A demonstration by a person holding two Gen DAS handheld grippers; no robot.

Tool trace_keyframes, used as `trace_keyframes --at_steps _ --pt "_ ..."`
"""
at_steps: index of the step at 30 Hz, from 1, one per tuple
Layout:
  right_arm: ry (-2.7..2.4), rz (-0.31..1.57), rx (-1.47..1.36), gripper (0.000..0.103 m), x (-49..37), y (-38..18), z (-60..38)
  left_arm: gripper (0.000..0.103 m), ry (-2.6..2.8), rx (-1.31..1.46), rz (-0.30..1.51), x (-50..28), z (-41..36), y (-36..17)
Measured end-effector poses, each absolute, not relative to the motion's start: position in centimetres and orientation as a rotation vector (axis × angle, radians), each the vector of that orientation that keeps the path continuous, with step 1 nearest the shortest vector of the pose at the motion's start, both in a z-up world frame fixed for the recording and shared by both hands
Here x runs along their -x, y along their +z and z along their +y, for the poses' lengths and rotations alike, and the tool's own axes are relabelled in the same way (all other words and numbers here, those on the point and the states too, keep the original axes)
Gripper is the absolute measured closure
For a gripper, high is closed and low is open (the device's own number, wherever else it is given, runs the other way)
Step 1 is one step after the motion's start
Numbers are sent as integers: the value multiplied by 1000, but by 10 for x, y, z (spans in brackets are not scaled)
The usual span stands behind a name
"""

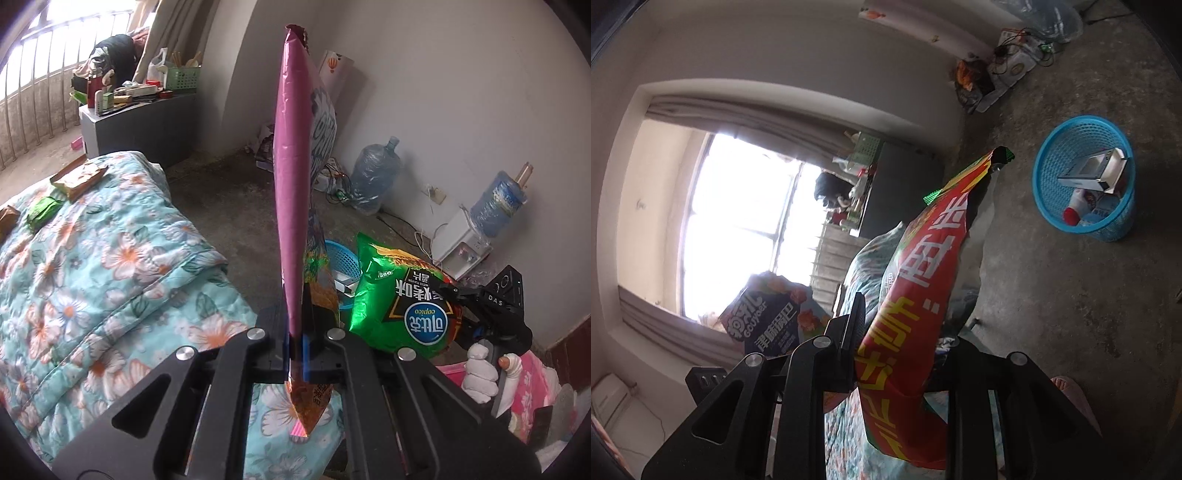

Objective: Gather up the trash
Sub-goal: 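Carry both snack bags with both tools over the blue wastebasket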

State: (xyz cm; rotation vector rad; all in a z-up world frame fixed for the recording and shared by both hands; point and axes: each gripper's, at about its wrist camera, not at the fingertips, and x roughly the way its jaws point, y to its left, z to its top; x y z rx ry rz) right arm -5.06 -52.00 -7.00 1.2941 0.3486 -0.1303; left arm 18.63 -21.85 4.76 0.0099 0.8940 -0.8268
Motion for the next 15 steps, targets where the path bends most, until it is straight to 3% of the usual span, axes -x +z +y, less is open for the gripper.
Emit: trace_keyframes --at_steps 15 --pt "-492 486 -1435 80 -28 -232 -689 100 -916 -110 1030 -234 -309 10"
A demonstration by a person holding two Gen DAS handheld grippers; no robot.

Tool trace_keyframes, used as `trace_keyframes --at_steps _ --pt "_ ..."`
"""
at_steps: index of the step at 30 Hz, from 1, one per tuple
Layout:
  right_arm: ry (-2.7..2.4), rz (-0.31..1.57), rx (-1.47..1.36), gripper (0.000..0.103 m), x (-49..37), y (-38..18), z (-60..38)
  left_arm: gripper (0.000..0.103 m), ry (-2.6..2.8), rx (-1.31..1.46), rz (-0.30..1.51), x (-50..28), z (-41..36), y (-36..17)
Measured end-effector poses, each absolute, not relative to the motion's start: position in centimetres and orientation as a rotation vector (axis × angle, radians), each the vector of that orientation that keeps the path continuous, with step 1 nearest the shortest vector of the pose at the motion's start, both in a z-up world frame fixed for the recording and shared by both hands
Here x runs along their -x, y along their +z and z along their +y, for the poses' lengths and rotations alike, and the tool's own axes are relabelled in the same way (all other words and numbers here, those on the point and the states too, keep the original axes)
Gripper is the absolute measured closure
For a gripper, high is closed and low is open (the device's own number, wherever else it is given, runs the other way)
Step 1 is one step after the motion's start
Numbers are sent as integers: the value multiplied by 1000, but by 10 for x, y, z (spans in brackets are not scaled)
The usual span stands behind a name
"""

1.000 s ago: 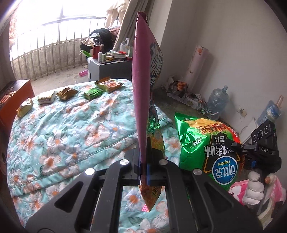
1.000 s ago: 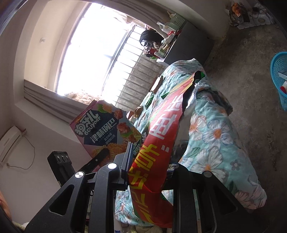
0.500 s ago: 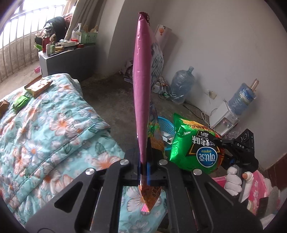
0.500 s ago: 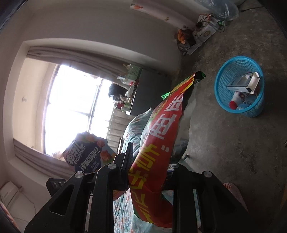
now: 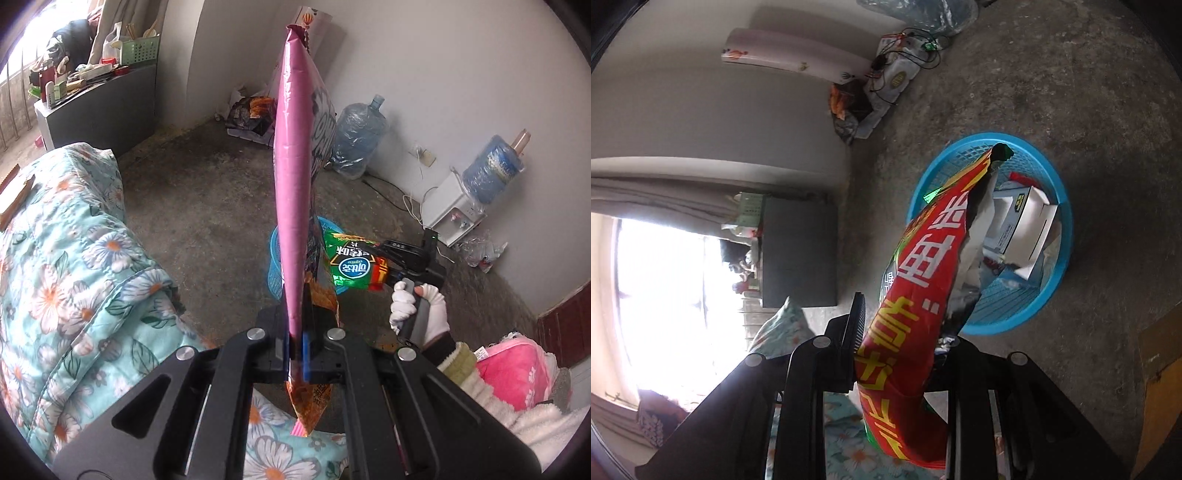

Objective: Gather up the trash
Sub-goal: 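Carry both snack bags with both tools over the blue wastebasket, then open both tools to drop the snack bags into the wastebasket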

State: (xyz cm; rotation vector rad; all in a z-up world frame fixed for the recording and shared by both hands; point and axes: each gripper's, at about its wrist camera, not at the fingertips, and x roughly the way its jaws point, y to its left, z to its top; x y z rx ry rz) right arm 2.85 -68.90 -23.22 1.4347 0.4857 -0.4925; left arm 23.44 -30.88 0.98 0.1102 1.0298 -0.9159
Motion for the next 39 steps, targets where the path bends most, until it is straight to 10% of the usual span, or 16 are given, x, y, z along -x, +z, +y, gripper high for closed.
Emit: trace_keyframes --at_steps 13,27,31,39 --pt "-661 539 -1526 44 -10 -316 -724 100 -988 -140 1330 -298 -430 -60" --pt "-623 351 -1606 44 46 -314 -713 99 -881 344 1783 -336 -536 -232" --pt "-629 328 -1649 44 52 -320 -709 66 -776 314 1827 -336 -554 -273" --pt "-626 343 -1644 44 46 -321 -704 55 -736 304 1841 -338 -539 -268"
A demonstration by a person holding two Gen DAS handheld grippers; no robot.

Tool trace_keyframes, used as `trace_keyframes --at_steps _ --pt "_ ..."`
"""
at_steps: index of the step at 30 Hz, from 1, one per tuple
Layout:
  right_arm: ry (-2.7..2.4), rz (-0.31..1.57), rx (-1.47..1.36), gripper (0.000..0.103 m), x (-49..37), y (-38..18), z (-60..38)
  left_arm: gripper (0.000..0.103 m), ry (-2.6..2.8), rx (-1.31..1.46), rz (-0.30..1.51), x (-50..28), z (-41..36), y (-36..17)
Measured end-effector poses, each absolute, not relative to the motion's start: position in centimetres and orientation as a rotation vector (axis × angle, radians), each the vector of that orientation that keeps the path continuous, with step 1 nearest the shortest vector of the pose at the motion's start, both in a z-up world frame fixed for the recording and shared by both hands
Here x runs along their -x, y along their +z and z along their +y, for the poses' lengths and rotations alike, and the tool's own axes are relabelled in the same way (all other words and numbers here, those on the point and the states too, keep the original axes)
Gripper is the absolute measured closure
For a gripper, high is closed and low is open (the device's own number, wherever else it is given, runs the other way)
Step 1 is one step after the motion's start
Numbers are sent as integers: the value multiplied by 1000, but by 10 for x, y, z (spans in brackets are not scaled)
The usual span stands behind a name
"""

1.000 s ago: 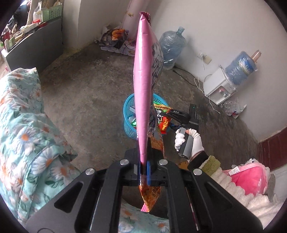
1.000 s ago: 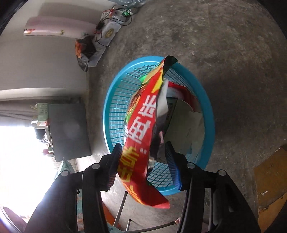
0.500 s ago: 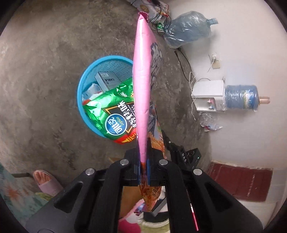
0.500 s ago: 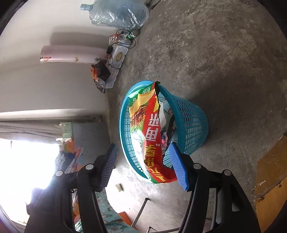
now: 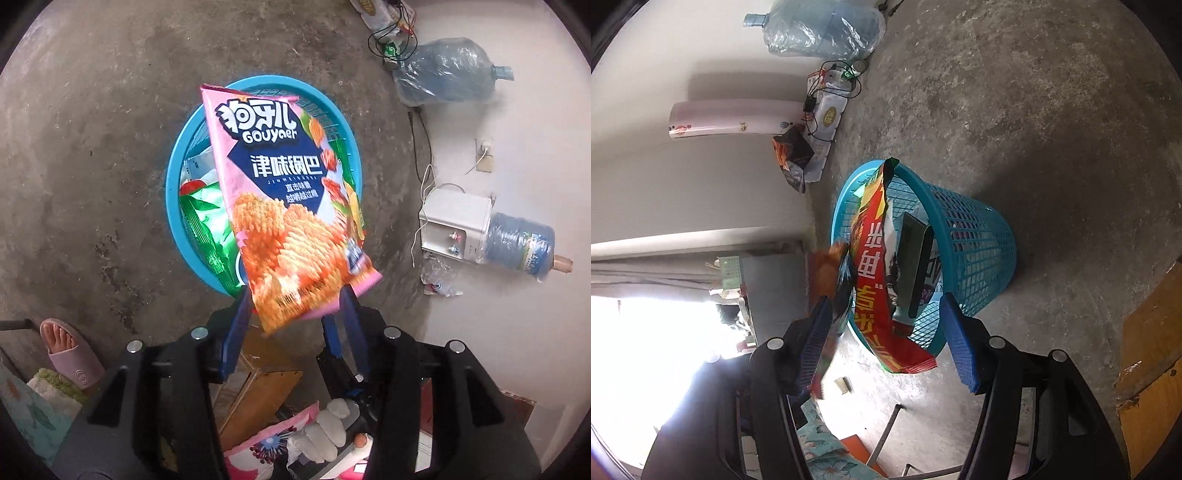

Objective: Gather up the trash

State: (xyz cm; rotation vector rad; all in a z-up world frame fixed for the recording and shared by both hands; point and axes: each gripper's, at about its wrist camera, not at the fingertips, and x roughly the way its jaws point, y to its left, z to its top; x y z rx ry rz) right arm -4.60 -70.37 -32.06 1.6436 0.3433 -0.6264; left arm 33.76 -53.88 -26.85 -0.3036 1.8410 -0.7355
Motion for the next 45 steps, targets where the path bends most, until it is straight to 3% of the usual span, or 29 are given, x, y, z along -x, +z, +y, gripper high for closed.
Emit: trace_keyframes --at_steps 5,14,21,25,30,35,45 --pt "-605 347 -1642 44 35 -315 -701 50 -774 252 1798 -346 -527 -238" --pt "-626 358 -1617 44 23 -291 -690 50 -884 267 1704 -353 -473 -163" --pt "-691 408 -1300 44 29 -199 -653 49 -1032 105 1322 -321 -387 -32" --pt "-662 465 -969 44 13 -114 -603 26 -985 83 1061 -287 -312 41" --pt "-557 439 -608 27 -9 -16 -519 10 -792 72 766 -230 -221 101" --pt "-519 408 -320 7 -14 40 -428 9 -581 132 688 -180 -145 107" --pt "-390 618 -63 7 -20 45 -291 9 -212 84 826 -117 -71 48"
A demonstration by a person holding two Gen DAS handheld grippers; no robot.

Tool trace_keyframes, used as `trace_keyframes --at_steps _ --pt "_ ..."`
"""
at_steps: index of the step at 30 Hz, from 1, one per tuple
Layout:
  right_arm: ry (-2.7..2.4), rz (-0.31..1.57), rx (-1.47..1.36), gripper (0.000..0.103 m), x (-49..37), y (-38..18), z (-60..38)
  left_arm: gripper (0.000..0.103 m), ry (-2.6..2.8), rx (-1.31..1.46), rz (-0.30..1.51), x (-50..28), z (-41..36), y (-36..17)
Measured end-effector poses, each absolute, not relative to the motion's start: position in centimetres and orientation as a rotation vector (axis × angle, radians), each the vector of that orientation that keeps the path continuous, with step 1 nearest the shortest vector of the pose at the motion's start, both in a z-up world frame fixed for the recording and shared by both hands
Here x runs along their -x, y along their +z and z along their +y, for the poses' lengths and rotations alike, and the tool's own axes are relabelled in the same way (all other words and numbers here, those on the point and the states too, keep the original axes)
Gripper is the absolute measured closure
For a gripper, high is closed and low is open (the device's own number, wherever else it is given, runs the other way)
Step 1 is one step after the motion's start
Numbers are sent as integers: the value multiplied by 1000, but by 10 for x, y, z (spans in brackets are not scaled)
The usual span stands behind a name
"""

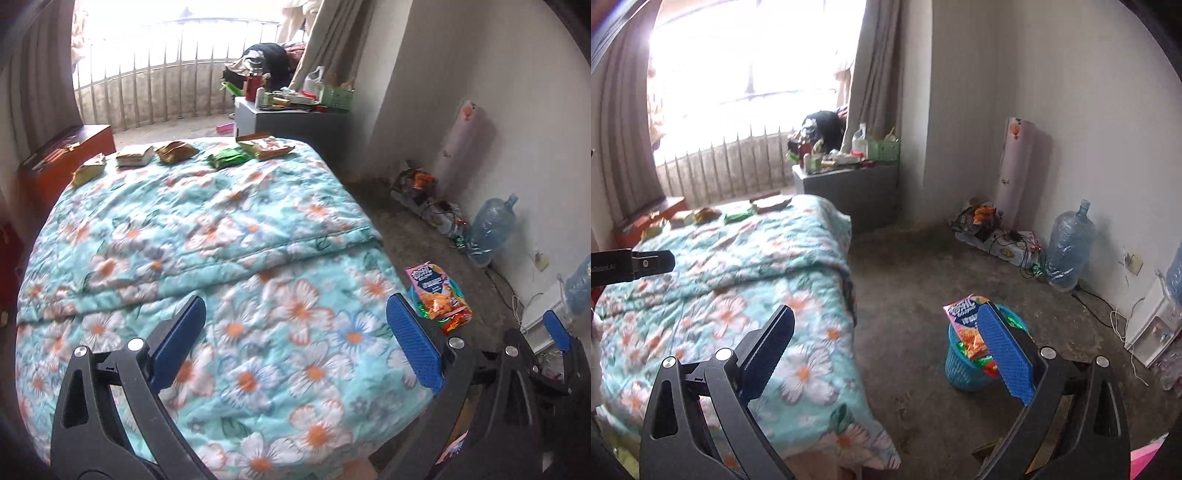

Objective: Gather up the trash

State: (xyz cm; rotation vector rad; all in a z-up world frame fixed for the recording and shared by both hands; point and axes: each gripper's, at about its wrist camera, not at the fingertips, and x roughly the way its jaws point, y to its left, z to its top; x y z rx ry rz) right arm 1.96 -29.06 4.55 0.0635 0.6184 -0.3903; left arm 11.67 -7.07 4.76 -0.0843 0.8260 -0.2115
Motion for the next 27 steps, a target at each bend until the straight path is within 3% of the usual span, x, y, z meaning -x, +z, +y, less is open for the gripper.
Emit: trace_keyframes --at_steps 13,27 --pt "-361 844 -26 7 -6 13 -242 9 -27 73 913 -63 -47 13" --pt "-384 868 -26 7 3 9 -252 9 7 -15 925 -51 -62 16"
